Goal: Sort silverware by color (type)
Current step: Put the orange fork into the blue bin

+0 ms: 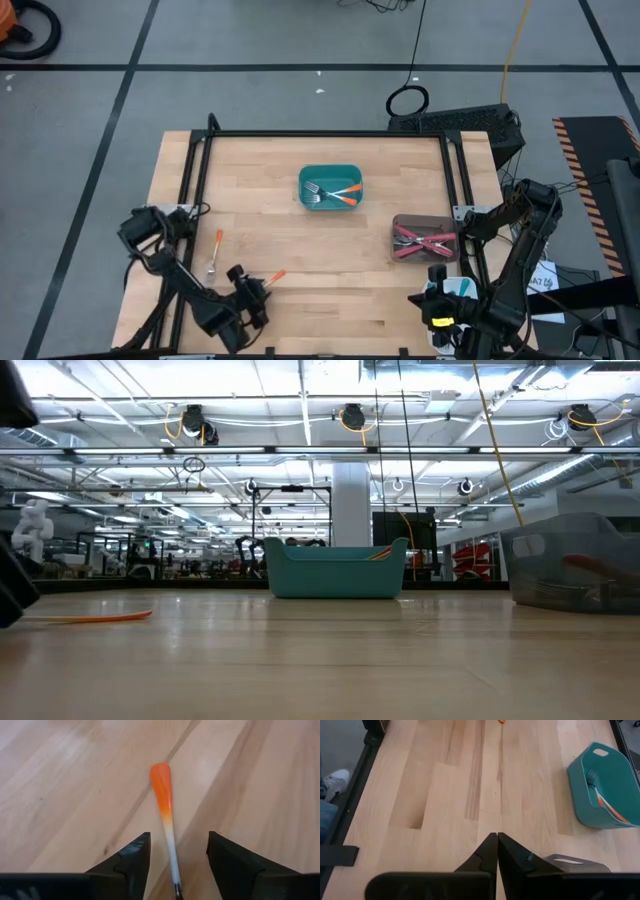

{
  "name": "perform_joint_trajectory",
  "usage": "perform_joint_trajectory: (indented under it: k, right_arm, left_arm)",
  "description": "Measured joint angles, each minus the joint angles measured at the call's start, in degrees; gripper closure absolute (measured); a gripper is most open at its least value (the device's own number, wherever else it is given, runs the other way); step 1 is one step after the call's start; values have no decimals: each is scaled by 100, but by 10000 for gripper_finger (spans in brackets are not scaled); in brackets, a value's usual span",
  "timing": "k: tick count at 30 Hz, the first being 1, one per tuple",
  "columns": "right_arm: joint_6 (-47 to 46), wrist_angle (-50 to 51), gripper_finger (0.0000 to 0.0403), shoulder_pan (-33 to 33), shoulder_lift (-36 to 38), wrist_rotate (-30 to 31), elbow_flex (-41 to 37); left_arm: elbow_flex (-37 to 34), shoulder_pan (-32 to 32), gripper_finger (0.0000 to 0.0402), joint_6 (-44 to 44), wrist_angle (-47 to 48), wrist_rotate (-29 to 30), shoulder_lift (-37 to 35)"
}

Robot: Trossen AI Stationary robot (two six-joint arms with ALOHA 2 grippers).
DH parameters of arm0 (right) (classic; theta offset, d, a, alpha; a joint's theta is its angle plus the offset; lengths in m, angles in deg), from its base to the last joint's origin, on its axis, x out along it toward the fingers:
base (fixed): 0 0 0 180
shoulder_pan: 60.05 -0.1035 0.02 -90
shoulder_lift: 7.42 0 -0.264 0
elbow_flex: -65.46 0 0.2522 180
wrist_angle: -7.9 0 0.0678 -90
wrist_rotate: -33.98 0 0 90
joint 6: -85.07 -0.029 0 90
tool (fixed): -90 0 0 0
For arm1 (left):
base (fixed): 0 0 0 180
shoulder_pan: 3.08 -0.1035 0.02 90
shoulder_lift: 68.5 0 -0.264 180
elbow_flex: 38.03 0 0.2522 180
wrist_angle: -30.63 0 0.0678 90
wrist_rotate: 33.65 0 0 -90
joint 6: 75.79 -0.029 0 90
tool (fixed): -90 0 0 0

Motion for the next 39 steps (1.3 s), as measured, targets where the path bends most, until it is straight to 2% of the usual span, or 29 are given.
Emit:
perform_joint_trajectory:
  k: [7,10,14,20,30,34,39]
  right_arm:
    - [22,-36,395,0,0,9,0]
    - [22,-51,395,0,0,7,0]
    - [25,-60,394,0,0,6,0]
    - [35,-60,394,0,0,-8,0]
    - [42,-78,394,0,-1,-1,0]
    - [44,-78,395,0,0,2,0]
    - [44,-76,395,0,0,7,0]
  left_arm:
    - [0,306,234,603,339,215,21]
    - [-2,406,236,905,390,241,21]
    - [-28,601,236,1192,390,568,21]
    - [-394,784,236,1702,250,788,26]
    - [-590,879,238,1609,-468,1056,564]
    - [-586,890,265,1588,-528,1175,706]
    - [-586,901,334,1463,-580,1206,730]
